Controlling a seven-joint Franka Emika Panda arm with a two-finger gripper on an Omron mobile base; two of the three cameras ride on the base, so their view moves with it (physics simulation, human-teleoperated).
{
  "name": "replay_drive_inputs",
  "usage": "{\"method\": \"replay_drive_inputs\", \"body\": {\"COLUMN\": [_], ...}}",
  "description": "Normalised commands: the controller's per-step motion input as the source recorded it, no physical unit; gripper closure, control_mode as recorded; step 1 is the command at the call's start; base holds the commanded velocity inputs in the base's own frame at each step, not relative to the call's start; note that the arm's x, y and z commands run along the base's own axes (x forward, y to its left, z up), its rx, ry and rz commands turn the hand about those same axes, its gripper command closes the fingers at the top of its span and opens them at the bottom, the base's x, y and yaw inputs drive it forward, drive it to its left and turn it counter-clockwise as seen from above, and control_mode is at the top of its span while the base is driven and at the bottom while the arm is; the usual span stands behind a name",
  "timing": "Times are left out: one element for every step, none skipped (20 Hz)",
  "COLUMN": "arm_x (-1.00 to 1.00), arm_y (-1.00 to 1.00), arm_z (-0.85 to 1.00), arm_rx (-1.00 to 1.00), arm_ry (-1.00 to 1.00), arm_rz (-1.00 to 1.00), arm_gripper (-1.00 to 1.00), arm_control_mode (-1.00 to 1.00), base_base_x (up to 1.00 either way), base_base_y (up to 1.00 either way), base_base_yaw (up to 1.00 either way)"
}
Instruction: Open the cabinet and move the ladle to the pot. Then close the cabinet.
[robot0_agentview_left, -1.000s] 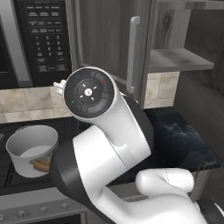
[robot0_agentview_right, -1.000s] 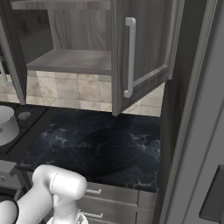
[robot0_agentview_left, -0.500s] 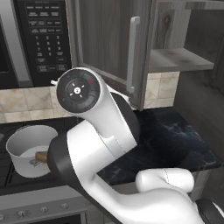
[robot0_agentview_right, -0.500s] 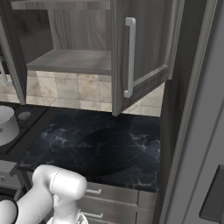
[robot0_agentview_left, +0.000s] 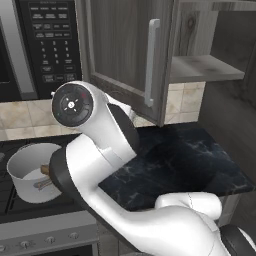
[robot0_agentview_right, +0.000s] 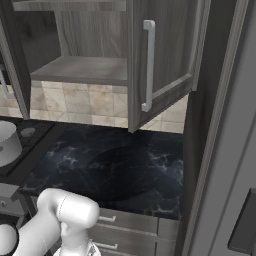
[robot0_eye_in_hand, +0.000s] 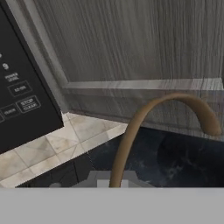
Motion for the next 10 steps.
{"method": "replay_drive_inputs", "body": {"arm_x": [0.36,0.35,0.36,0.36,0.34,0.32,0.26,0.25,0.24,0.26], "arm_y": [0.24,0.28,0.31,0.31,0.33,0.31,0.29,0.29,0.29,0.24], "arm_z": [-0.13,-0.11,-0.12,-0.13,-0.11,-0.10,-0.12,-0.11,-0.09,-0.07], "arm_rx": [-0.05,-0.06,-0.07,-0.07,-0.07,-0.07,-0.06,-0.06,-0.06,-0.04], "arm_ry": [-0.03,-0.05,-0.07,-0.06,-0.04,-0.04,-0.05,-0.04,-0.04,-0.01], "arm_rz": [0.00,0.00,0.00,0.00,0.00,0.00,0.00,0.00,0.00,0.00], "arm_gripper": [1.00,1.00,1.00,1.00,1.00,1.00,1.00,1.00,1.00,1.00], "arm_control_mode": [-1.00,-1.00,-1.00,-1.00,-1.00,-1.00,-1.00,-1.00,-1.00,-1.00], "base_base_x": [0.00,0.00,0.00,0.00,0.00,0.00,0.00,0.00,0.00,0.00], "base_base_y": [0.00,0.00,0.00,0.00,0.00,0.00,0.00,0.00,0.00,0.00], "base_base_yaw": [0.00,0.00,0.00,0.00,0.00,0.00,0.00,0.00,0.00,0.00]}}
